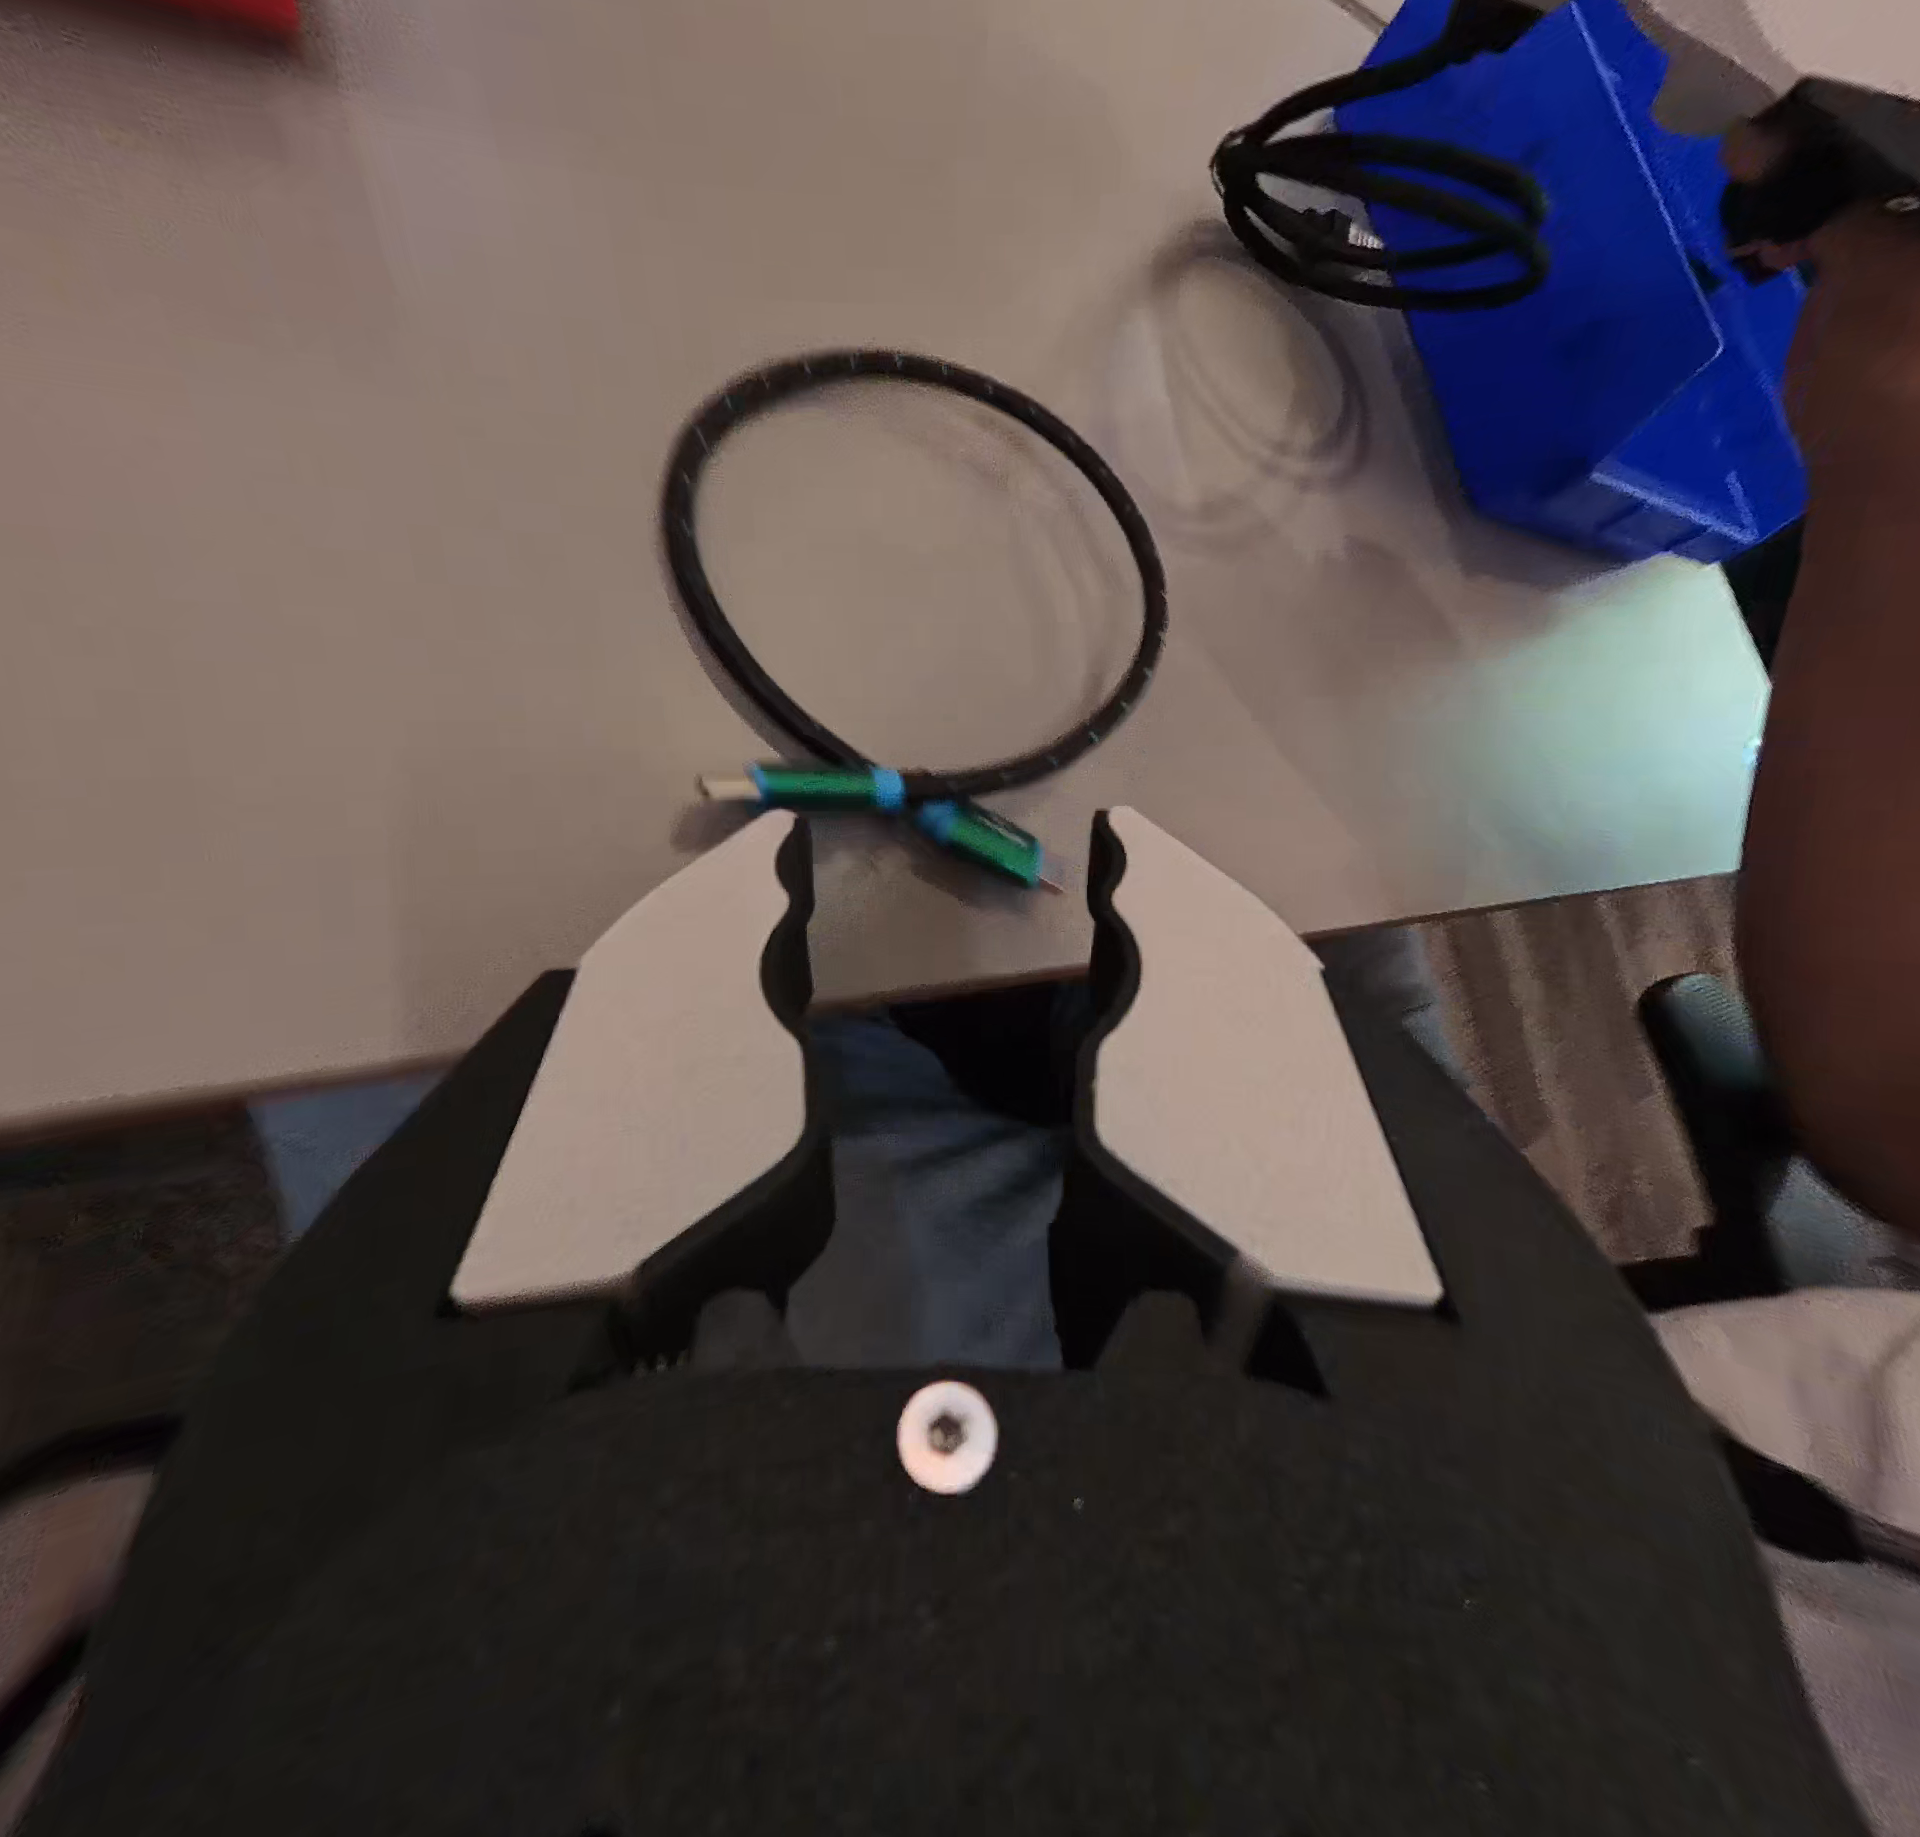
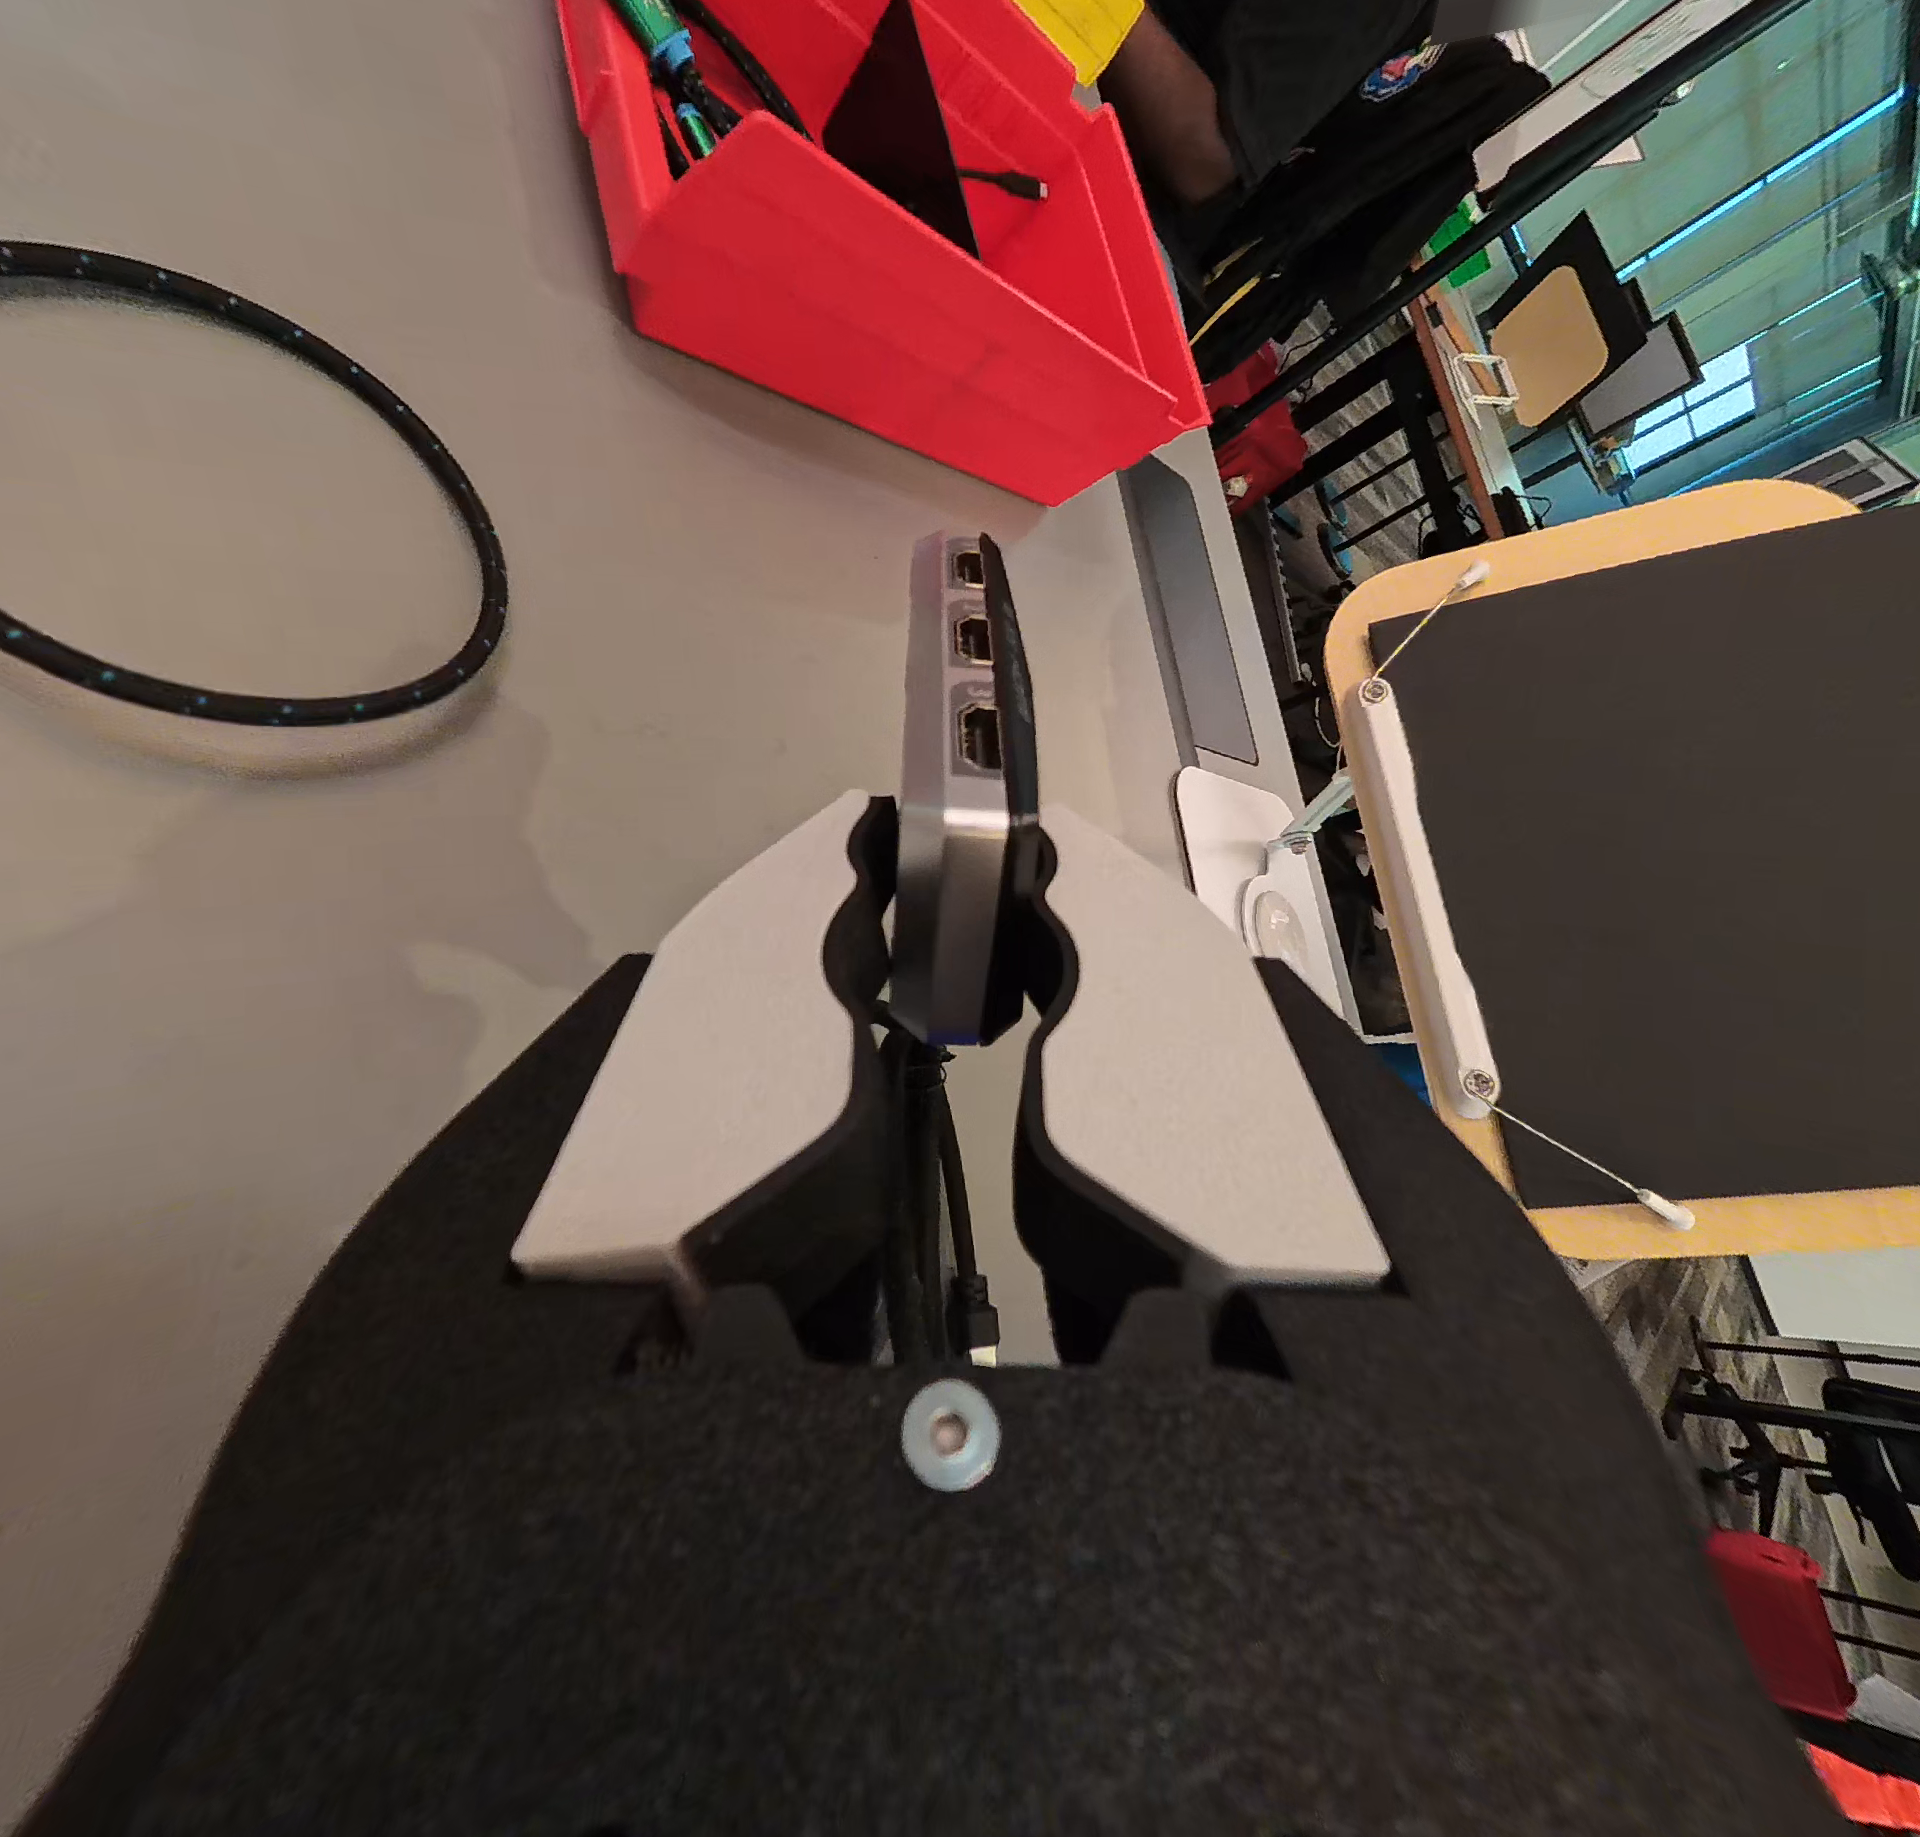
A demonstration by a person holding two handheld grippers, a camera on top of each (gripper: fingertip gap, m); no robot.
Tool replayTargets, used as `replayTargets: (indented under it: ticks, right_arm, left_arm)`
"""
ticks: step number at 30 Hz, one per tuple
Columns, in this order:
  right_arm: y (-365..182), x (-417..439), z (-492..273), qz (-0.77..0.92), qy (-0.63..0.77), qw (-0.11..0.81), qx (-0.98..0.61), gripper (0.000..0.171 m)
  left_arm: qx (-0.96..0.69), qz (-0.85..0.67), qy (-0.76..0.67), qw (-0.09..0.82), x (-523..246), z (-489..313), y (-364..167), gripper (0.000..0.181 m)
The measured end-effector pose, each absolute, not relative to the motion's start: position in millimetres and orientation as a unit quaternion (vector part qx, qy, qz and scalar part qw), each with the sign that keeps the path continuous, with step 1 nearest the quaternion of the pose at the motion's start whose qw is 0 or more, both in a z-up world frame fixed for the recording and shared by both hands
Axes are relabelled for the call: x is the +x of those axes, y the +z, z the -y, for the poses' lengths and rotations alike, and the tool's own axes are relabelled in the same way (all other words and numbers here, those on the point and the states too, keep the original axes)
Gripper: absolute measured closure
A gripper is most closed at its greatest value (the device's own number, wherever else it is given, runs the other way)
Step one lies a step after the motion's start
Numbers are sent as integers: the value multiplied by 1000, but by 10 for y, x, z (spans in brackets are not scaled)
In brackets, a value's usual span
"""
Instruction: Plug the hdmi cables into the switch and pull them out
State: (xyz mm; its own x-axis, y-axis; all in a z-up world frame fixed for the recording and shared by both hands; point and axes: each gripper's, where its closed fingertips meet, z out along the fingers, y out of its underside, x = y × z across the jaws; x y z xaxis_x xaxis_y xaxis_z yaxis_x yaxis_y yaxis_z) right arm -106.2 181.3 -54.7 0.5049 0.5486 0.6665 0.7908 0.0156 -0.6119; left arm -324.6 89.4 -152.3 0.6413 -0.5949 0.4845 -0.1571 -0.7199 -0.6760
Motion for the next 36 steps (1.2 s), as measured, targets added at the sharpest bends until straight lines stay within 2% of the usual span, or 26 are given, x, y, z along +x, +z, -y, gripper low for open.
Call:
replayTargets:
  ticks: [5, 9, 13, 15, 22, 24, 26, 30, 36]
  right_arm:
    - [-532, -1057, -1798, 486, -118, 523, -690, 149]
    - [-500, -1052, -1773, 487, -125, 522, -689, 149]
    - [-479, -1045, -1759, 487, -126, 523, -688, 149]
    - [-484, -1041, -1758, 487, -125, 523, -689, 149]
    - [-519, -1035, -1773, 485, -117, 523, -691, 149]
    - [-523, -1032, -1777, 484, -115, 524, -691, 149]
    - [-523, -1024, -1776, 484, -115, 524, -691, 149]
    - [-508, -992, -1768, 481, -116, 526, -692, 149]
    - [-455, -902, -1736, 471, -120, 531, -694, 149]
  left_arm:
    - [-867, -189, -372, 272, -3066, -730, -1765, 118]
    - [-860, -164, -405, 263, -2929, -910, -1788, 119]
    - [-871, -184, -372, 264, -2951, -1163, -1783, 123]
    - [-873, -203, -357, 262, -2933, -1271, -1763, 133]
    - [-888, -236, -322, 229, -2610, -1718, -1869, 124]
    - [-893, -255, -289, 230, -2503, -1875, -1906, 129]
    - [-891, -288, -276, 217, -2348, -1949, -1953, 152]
    - [-875, -351, -266, 199, -2095, -2028, -1967, 168]
    - [-815, -468, -225, 257, -2038, -1968, -1774, 171]
